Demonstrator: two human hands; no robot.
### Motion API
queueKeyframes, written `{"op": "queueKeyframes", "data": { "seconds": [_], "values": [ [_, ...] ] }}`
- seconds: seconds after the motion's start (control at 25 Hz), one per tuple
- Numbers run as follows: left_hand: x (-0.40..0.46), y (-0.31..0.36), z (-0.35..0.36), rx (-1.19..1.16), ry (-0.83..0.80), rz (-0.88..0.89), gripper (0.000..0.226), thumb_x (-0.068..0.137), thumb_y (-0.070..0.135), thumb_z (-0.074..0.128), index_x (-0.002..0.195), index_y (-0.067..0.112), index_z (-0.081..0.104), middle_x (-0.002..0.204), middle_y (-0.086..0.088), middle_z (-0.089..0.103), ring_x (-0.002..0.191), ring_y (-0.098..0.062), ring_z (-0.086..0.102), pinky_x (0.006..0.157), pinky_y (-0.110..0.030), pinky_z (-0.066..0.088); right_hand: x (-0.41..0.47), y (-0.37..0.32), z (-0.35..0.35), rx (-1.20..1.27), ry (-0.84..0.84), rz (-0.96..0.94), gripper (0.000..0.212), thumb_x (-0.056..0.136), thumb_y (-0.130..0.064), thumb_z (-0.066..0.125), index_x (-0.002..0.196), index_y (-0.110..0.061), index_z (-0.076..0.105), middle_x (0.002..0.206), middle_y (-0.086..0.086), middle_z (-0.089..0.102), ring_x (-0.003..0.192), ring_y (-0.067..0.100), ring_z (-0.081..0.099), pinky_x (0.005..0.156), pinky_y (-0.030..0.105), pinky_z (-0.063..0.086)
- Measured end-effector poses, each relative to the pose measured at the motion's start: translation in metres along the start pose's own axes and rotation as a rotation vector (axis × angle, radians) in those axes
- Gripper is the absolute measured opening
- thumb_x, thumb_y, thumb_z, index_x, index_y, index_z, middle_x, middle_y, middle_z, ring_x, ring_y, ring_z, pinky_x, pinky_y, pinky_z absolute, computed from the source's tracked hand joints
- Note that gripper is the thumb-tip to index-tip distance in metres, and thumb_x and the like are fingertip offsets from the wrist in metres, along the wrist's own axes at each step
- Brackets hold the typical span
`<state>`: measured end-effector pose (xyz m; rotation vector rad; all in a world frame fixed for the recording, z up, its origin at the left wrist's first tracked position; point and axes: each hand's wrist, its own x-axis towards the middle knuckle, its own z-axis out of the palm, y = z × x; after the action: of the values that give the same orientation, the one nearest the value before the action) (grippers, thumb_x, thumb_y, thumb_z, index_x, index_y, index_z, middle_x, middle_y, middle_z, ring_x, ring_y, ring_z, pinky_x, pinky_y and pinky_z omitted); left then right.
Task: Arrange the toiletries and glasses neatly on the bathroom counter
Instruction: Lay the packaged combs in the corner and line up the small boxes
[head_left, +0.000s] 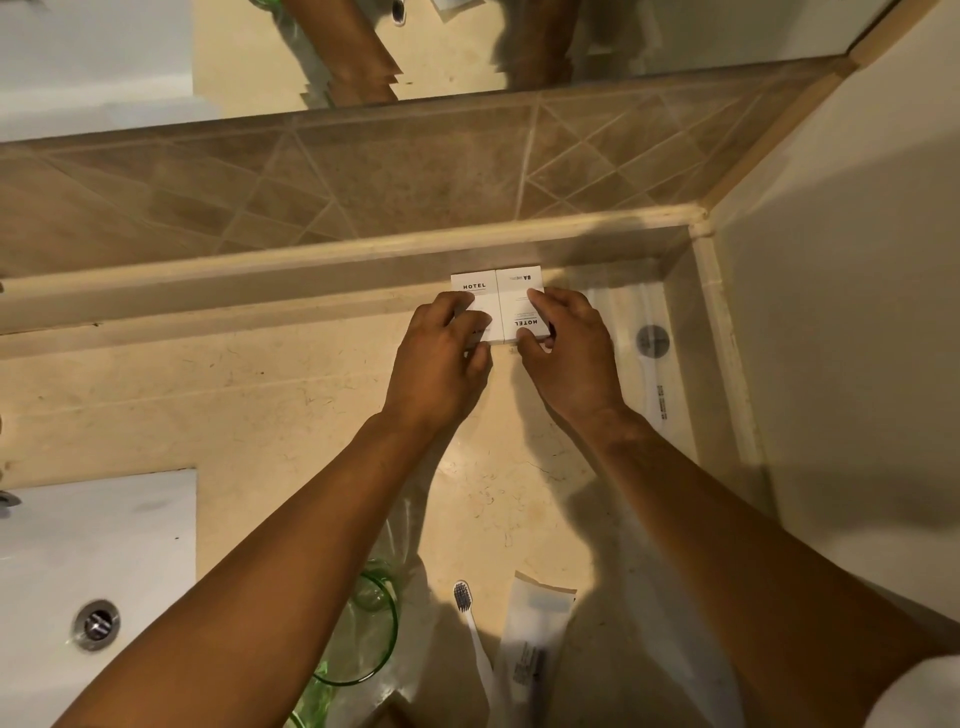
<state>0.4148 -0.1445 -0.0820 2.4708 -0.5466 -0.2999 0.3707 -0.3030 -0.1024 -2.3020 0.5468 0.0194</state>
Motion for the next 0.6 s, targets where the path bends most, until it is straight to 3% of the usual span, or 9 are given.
{"op": "queueKeyframes", "data": {
  "seconds": [0.4,0.6],
  "values": [
    [-0.005,-0.009,0.008,-0.014,0.035,0.034,0.033,0.091,0.008,0.065,0.124,0.011,0.066,0.147,-0.008,0.052,0.133,-0.030,0.049,0.099,-0.044,0.052,-0.002,0.001,0.004,0.017,0.021,0.006,0.051,0.095,-0.026,0.069,0.144,-0.020,0.053,0.150,0.003,0.048,0.131,0.022,0.051,0.106,0.035,0.051],
    [-0.008,-0.006,0.001,-0.006,-0.030,0.049,0.051,0.092,0.018,0.068,0.141,0.015,0.056,0.157,-0.012,0.039,0.141,-0.031,0.037,0.113,-0.042,0.041,-0.008,-0.008,-0.005,0.033,-0.002,-0.007,0.052,0.094,-0.018,0.067,0.144,-0.016,0.051,0.150,0.008,0.041,0.131,0.024,0.050,0.106,0.036,0.051]
  ]
}}
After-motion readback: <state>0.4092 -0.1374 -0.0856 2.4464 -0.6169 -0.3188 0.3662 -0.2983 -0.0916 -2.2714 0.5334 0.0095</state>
